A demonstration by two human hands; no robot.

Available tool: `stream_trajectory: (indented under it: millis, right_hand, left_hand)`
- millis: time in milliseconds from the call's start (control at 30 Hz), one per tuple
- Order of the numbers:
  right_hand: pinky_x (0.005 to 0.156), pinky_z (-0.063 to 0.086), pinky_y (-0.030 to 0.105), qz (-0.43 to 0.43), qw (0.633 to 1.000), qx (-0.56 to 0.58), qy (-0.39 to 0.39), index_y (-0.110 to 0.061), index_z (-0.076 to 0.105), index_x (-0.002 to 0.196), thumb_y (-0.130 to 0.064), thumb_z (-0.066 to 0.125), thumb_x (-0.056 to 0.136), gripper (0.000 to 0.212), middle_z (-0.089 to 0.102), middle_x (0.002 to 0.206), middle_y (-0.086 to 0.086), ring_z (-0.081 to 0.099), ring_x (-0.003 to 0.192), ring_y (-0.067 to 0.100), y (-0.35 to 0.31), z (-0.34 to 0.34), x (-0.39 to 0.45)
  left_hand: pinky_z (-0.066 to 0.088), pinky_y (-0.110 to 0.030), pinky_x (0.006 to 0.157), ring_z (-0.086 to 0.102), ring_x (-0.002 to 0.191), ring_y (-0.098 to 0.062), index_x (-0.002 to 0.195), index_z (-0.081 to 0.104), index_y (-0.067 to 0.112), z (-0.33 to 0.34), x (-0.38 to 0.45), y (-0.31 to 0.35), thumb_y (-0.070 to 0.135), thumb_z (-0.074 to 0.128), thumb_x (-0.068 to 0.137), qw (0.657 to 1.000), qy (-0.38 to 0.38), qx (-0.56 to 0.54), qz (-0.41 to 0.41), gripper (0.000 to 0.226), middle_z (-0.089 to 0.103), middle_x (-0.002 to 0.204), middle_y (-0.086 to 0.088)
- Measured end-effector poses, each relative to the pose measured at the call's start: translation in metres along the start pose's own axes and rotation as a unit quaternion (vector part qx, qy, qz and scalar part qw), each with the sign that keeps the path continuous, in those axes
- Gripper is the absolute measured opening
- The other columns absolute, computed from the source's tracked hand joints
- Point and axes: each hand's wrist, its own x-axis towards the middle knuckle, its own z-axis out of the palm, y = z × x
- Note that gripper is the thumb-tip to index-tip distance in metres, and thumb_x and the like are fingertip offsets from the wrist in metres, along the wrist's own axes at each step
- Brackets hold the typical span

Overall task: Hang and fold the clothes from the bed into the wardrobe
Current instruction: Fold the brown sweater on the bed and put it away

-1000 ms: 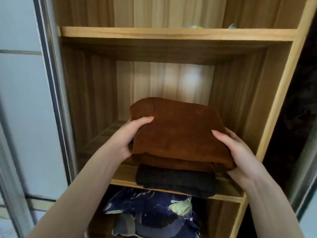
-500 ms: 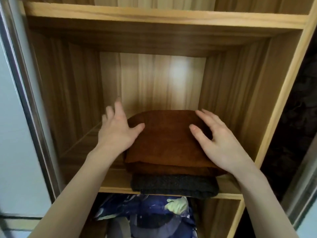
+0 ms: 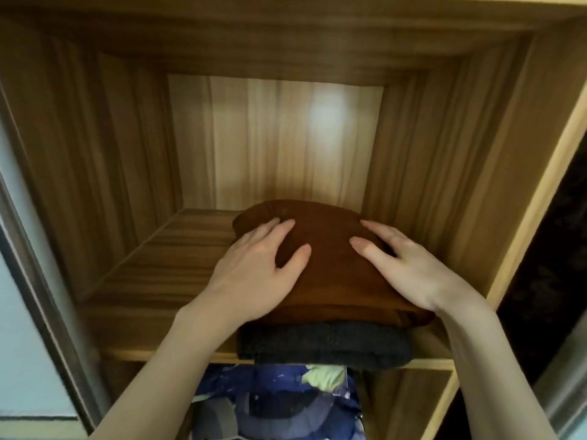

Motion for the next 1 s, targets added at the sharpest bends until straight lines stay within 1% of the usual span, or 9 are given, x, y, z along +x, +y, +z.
stream_trajectory:
  millis: [100, 267, 433, 567, 633, 700, 800, 867, 1000]
  right_hand:
    - [0.123, 0.023, 0.029, -0.022, 0.998, -0.004, 0.052, -0.04, 0.037, 0.158, -0.07, 0.045, 0.096, 0.069, 0.032, 0.164, -0.018, 0.03, 0.15, 0.008, -0.005, 0.005, -0.011]
    - [0.114, 0.033, 0.023, -0.068, 0.968, -0.086, 0.226, -0.028, 0.047, 0.154, -0.059, 0.045, 0.103, 0.06, 0.05, 0.153, -0.01, 0.046, 0.14, 0.006, -0.028, 0.026, -0.043]
    - [0.12, 0.038, 0.037, -0.064, 0.93, -0.181, 0.313, -0.023, 0.047, 0.154, -0.051, 0.044, 0.108, 0.054, 0.05, 0.155, -0.005, 0.042, 0.145, 0.009, -0.054, 0.056, -0.092]
    - [0.119, 0.039, 0.043, -0.008, 0.901, -0.253, 0.351, -0.02, 0.05, 0.151, -0.049, 0.046, 0.107, 0.052, 0.053, 0.152, -0.004, 0.046, 0.143, 0.013, -0.064, 0.081, -0.152]
    - [0.125, 0.028, 0.039, 0.034, 0.874, -0.312, 0.372, -0.021, 0.05, 0.151, -0.049, 0.047, 0.106, 0.052, 0.052, 0.153, -0.004, 0.045, 0.145, 0.014, -0.065, 0.094, -0.181]
    - [0.128, 0.02, 0.036, 0.079, 0.848, -0.344, 0.395, -0.022, 0.048, 0.153, -0.05, 0.048, 0.105, 0.055, 0.05, 0.156, -0.004, 0.04, 0.149, 0.013, -0.066, 0.106, -0.208]
    - [0.129, 0.02, 0.04, 0.139, 0.813, -0.376, 0.422, -0.022, 0.047, 0.154, -0.051, 0.052, 0.104, 0.058, 0.048, 0.158, -0.004, 0.038, 0.15, 0.013, -0.065, 0.118, -0.247]
    - [0.127, 0.025, 0.045, 0.175, 0.79, -0.393, 0.437, -0.02, 0.049, 0.153, -0.05, 0.052, 0.103, 0.058, 0.051, 0.156, -0.002, 0.041, 0.149, 0.016, -0.063, 0.121, -0.274]
    - [0.124, 0.031, 0.049, 0.237, 0.751, -0.416, 0.454, -0.015, 0.053, 0.149, -0.052, 0.048, 0.103, 0.059, 0.055, 0.153, 0.001, 0.044, 0.148, 0.018, -0.054, 0.117, -0.324]
  left_hand:
    - [0.018, -0.034, 0.126, 0.022, 0.157, -0.016, 0.164, 0.027, 0.039, 0.001, -0.003, -0.001, 0.068, 0.032, 0.102, 0.999, 0.027, 0.003, 0.025, 0.069, 0.022, 0.172, 0.009]
    - [0.035, -0.042, 0.118, 0.041, 0.146, -0.021, 0.156, 0.043, 0.033, 0.0, -0.01, -0.007, 0.06, 0.039, 0.104, 0.99, 0.092, -0.014, 0.101, 0.06, 0.045, 0.161, 0.006]
    - [0.04, -0.034, 0.109, 0.05, 0.136, -0.016, 0.149, 0.053, 0.028, 0.0, -0.029, -0.023, 0.053, 0.044, 0.105, 0.962, 0.133, -0.064, 0.23, 0.052, 0.058, 0.146, 0.006]
    - [0.029, -0.024, 0.118, 0.039, 0.147, -0.009, 0.148, 0.055, 0.023, 0.004, -0.047, -0.035, 0.045, 0.045, 0.106, 0.92, 0.115, -0.142, 0.346, 0.049, 0.054, 0.152, 0.007]
    - [0.027, -0.029, 0.125, 0.04, 0.15, -0.011, 0.147, 0.057, 0.018, 0.01, -0.057, -0.034, 0.041, 0.044, 0.106, 0.892, 0.111, -0.178, 0.4, 0.049, 0.055, 0.152, 0.004]
    - [0.03, -0.038, 0.127, 0.042, 0.149, -0.013, 0.147, 0.058, 0.015, 0.018, -0.069, -0.027, 0.04, 0.043, 0.106, 0.867, 0.106, -0.208, 0.44, 0.049, 0.057, 0.151, 0.001]
    - [0.039, -0.043, 0.122, 0.044, 0.148, -0.014, 0.147, 0.057, 0.016, 0.039, -0.086, -0.011, 0.042, 0.044, 0.107, 0.844, 0.081, -0.243, 0.471, 0.05, 0.058, 0.151, 0.001]
    - [0.045, -0.044, 0.117, 0.048, 0.145, -0.016, 0.145, 0.06, 0.013, 0.056, -0.098, 0.002, 0.039, 0.049, 0.106, 0.832, 0.074, -0.268, 0.479, 0.048, 0.06, 0.149, 0.0]
    - [0.046, -0.044, 0.113, 0.054, 0.138, -0.02, 0.141, 0.062, 0.009, 0.092, -0.115, 0.029, 0.038, 0.051, 0.106, 0.821, 0.054, -0.303, 0.481, 0.047, 0.062, 0.144, -0.004]
